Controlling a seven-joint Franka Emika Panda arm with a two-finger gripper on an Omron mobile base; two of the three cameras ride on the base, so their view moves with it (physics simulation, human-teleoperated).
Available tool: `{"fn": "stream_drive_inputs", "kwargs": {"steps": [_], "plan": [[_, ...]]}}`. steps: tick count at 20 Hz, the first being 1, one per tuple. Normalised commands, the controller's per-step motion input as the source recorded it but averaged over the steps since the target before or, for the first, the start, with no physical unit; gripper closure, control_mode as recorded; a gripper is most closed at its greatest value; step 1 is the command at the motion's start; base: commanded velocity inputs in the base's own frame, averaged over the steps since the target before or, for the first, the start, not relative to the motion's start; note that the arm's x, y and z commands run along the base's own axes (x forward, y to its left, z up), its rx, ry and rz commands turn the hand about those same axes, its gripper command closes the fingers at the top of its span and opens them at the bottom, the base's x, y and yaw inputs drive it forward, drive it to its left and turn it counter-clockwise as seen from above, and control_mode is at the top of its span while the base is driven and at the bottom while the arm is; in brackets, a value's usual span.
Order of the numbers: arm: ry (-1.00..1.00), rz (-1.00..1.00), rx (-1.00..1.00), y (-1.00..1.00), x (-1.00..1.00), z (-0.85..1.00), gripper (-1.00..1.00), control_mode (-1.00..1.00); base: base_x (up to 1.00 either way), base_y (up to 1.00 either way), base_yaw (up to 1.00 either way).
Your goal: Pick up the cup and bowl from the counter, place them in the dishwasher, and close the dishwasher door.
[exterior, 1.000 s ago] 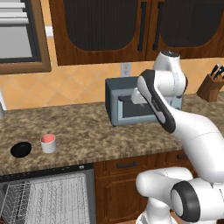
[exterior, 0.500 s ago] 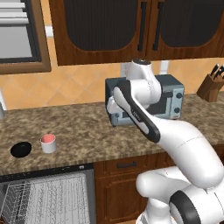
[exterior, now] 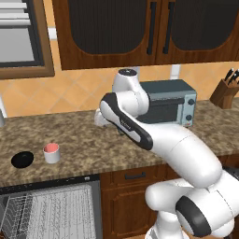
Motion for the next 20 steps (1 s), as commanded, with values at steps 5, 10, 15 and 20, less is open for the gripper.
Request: {"fn": "stream_drive_inputs", "kwargs": {"steps": [5, 10, 15, 20], "plan": [[0.0, -0.08, 0.01, 0.3, 0.59, 0.0, -1.0, -1.0, 0.0, 0.0, 0.0], [0.0, 0.0, 0.0, 0.69, 0.1, -0.07, -1.0, -1.0, 0.0, 0.0, 0.0], [0.0, 0.0, 0.0, 0.66, 0.08, -0.17, -1.0, -1.0, 0.0, 0.0, 0.0], [0.02, 0.0, -0.02, 0.76, 0.03, -0.38, -1.0, -1.0, 0.0, 0.0, 0.0]]}}
